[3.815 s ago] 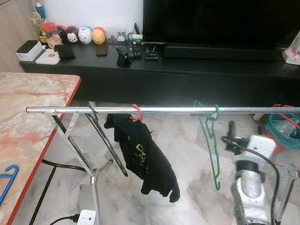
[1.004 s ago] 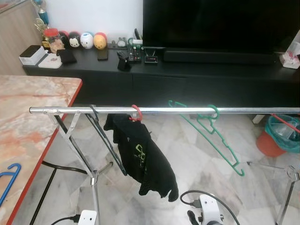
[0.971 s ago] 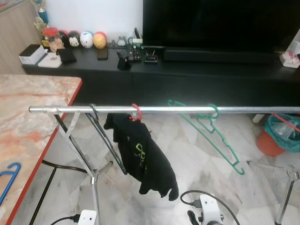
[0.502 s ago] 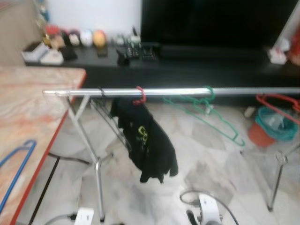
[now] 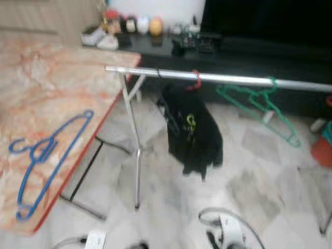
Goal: Hang hanger
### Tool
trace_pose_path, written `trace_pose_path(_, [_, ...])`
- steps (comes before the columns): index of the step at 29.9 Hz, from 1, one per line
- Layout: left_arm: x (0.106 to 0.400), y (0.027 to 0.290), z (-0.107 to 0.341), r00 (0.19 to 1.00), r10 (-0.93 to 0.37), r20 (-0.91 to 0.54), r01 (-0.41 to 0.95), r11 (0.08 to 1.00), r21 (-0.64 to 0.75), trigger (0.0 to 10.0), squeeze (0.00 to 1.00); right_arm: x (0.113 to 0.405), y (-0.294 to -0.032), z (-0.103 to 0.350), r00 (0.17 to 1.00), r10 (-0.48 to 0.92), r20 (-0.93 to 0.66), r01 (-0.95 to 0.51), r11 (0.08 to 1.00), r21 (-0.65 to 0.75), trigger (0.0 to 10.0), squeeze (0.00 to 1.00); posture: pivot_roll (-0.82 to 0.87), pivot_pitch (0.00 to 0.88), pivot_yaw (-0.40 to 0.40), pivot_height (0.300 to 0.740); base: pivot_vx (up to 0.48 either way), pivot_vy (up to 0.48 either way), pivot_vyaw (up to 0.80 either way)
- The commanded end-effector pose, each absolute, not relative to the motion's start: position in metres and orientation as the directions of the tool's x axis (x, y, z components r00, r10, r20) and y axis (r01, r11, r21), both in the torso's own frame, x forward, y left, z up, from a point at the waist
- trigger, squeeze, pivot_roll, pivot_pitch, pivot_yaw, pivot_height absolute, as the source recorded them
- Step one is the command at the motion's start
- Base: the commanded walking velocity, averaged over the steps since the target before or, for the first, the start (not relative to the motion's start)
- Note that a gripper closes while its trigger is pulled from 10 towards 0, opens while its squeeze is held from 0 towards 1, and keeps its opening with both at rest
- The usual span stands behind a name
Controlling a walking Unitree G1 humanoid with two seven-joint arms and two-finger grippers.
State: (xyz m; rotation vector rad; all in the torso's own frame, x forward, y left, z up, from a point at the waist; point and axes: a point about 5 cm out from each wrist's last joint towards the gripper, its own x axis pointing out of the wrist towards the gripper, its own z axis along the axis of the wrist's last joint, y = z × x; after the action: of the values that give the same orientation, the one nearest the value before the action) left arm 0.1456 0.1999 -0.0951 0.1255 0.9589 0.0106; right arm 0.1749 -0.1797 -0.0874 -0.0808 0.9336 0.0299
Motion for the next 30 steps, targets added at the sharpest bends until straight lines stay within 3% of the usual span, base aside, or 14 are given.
trace_pose_path(1, [0.1384,0.2013,-0.098,0.547,0.064,-0.835,0.063,0.991,0.117,10.0,0.0,0.1716,-0.1787,-0.0891,0.585,-0.01,-0.811,-0.05,0.998,-0.048,10.0,0.0,0.01,0.053,-0.03,0.74,-0.337,0.0,0.0])
trace_pose_path(6, [0.1389,0.2016,-0.0979,0.546,0.065,-0.835,0.064,0.991,0.119,10.0,0.0,0.1723,-0.1782,-0.0888,0.587,-0.008,-0.809,-0.049,0.998,-0.046,10.0,0.0,0.01,0.054,-0.027,0.74,-0.334,0.0,0.0])
trace_pose_path(22, [0.1384,0.2011,-0.0982,0.544,0.067,-0.836,0.059,0.991,0.118,10.0,0.0,0.1733,-0.1795,-0.0879,0.601,-0.024,-0.799,-0.024,0.999,-0.048,10.0,0.0,0.01,0.061,-0.029,0.74,0.0,0.0,0.0])
trace_pose_path(30, [0.1386,0.201,-0.0981,0.544,0.064,-0.836,0.058,0.992,0.114,10.0,0.0,0.1731,-0.18,-0.0881,0.599,-0.028,-0.801,-0.024,0.998,-0.053,10.0,0.0,0.01,0.06,-0.03,0.74,0.0,0.0,-0.8])
